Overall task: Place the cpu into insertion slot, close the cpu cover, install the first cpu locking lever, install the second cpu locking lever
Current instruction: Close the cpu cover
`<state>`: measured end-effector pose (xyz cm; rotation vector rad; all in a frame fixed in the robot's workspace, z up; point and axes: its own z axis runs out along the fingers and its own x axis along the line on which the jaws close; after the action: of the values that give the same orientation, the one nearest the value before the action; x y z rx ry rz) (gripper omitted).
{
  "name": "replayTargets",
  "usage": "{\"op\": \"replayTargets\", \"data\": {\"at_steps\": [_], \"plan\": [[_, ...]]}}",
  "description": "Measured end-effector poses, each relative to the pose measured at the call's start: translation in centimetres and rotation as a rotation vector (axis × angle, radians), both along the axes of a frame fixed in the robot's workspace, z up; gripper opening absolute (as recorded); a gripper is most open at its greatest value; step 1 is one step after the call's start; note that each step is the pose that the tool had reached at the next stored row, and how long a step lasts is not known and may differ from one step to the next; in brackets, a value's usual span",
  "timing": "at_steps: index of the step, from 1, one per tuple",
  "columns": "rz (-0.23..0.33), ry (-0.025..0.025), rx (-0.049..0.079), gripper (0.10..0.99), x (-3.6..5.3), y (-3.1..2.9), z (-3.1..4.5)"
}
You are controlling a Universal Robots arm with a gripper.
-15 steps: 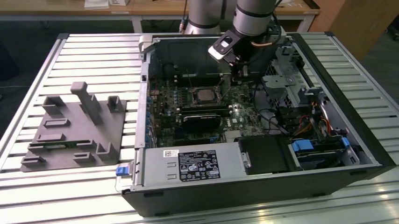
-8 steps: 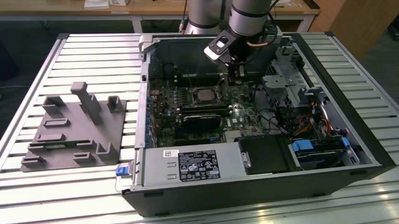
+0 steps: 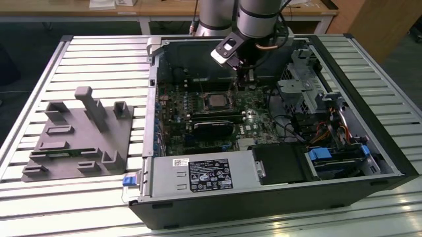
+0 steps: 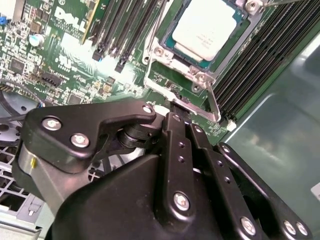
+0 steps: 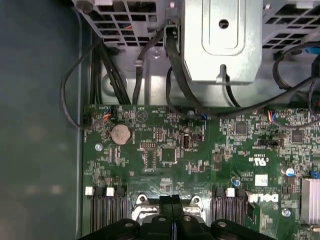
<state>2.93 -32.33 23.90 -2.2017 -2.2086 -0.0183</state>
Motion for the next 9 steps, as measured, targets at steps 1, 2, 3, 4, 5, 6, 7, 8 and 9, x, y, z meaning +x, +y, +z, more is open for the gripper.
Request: {"op": "replayTargets", "data": {"at_steps": [1, 2, 3, 4, 5, 6, 7, 8, 9], "plan": [[0.0, -0.0007, 0.0, 0.106, -0.14, 0.0, 0.0], [0.0, -0.0014, 0.0, 0.106, -0.27, 0.0, 0.0], [0.0, -0.0021, 0.0, 0.106, -0.39, 0.0, 0.0], [0.0, -0.0028, 0.0, 0.106, -0.52, 0.0, 0.0], [0.0, -0.0034, 0.0, 0.106, -0.62, 0.0, 0.0], [0.0, -0.0039, 0.0, 0.106, -0.73, 0.0, 0.0], [0.0, -0.0044, 0.0, 0.106, -0.83, 0.0, 0.0], [0.0, -0.0049, 0.0, 0.106, -0.93, 0.0, 0.0], [0.0, -0.0054, 0.0, 0.106, -1.04, 0.0, 0.0]]}}
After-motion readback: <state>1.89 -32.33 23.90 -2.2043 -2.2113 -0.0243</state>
